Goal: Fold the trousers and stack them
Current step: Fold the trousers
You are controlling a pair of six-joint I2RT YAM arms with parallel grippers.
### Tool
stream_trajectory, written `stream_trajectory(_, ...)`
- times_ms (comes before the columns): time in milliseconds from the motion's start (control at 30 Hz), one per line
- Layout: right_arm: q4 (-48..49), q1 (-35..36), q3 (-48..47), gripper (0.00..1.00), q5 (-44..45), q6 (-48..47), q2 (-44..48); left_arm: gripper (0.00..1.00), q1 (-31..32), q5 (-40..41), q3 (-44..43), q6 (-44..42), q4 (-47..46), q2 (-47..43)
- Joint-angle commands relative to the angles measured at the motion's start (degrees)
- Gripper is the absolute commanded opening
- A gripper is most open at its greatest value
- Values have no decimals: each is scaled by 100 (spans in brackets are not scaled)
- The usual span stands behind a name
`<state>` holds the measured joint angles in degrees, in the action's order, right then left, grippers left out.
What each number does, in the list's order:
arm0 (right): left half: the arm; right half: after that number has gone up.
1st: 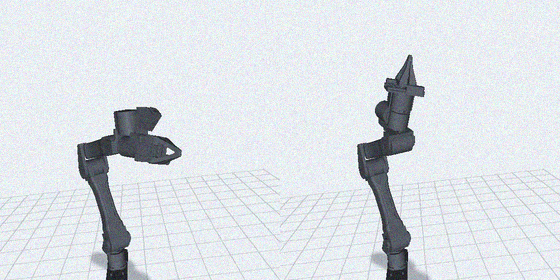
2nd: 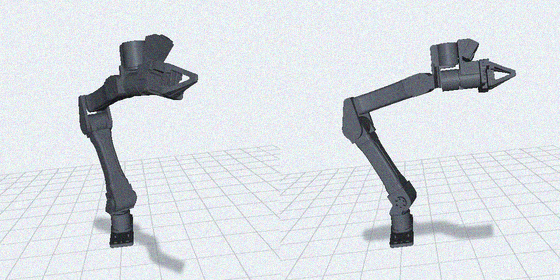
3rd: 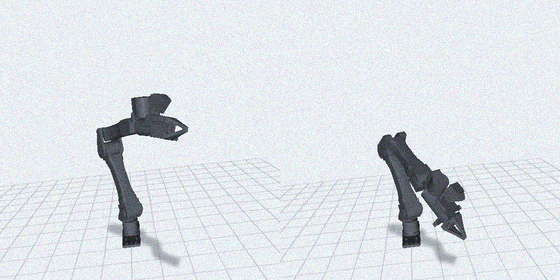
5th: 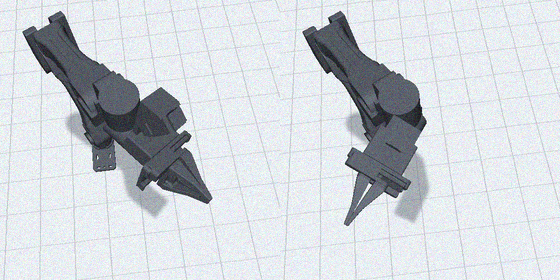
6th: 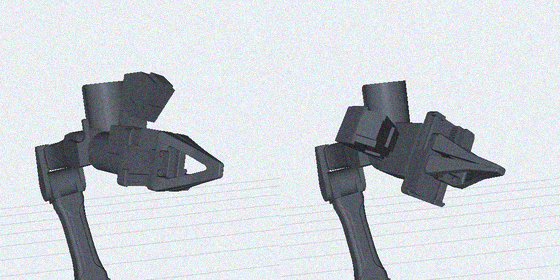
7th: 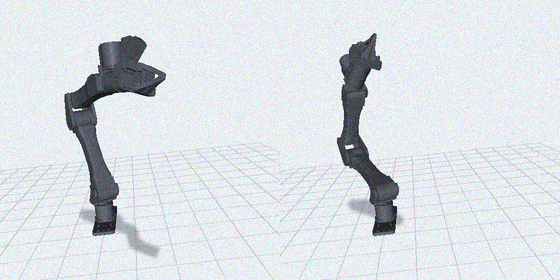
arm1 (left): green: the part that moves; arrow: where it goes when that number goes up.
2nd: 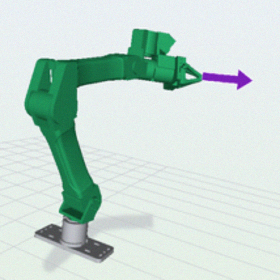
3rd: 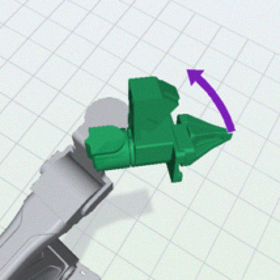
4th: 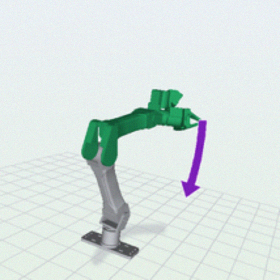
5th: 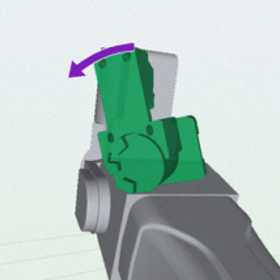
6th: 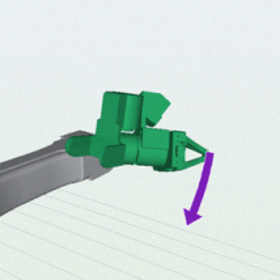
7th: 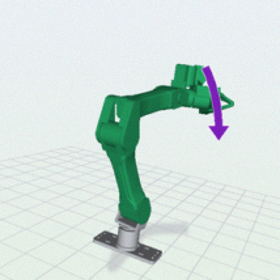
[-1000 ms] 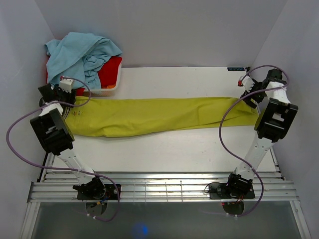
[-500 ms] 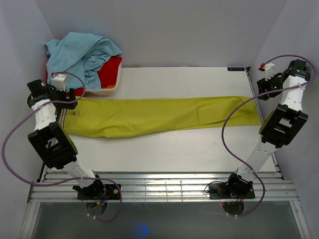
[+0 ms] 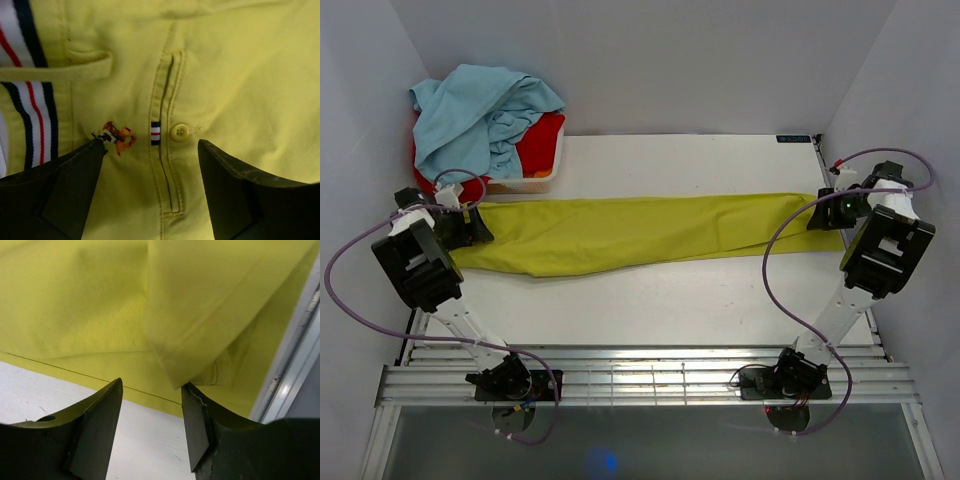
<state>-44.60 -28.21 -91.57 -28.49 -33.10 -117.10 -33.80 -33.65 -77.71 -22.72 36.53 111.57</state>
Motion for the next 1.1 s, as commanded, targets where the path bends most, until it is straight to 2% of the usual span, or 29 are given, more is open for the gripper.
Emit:
stream_trajectory(0, 321, 61, 279, 55, 149, 77, -67, 86, -39, 182, -420, 303, 318, 355)
stream_trajectory(67, 285, 61, 542, 53, 396, -212, -59, 81, -56, 551, -447, 190, 600, 567)
stream_trajectory(133, 294, 26, 762, 51, 730, -424, 29, 80, -179, 762, -280, -38, 706, 515)
stream_trajectory(300, 83, -158, 1324, 46, 1038, -1065, 275, 78, -731, 1000, 370, -715, 1118, -99)
stream_trajectory(500, -530, -431, 1686, 43, 768, -1672, 925, 78, -1409, 992, 363, -1655, 1575, -451)
stream_trajectory(633, -875, -466, 1310, 48, 231, -1595, 1426, 80, -1463, 817, 196, -1868, 1664, -531)
stream_trajectory(733, -1111, -466, 703, 56, -86, -1147, 1287, 80, -1393, 685, 73, -1728, 1699, -374)
stream_trajectory(767, -1191, -466, 441, 61, -173, -1059, 1225, 80, -1366, 676, 63, -1710, 1708, -338)
stream_trajectory(867, -1393, -414, 184, 68, -516, -1093, 935, 80, -1340, 605, 98, -1657, 1638, -206)
stream_trajectory(1067, -973, -221, -168, 65, -675, -926, 346, 80, -1304, 623, 81, -1569, 1567, 5)
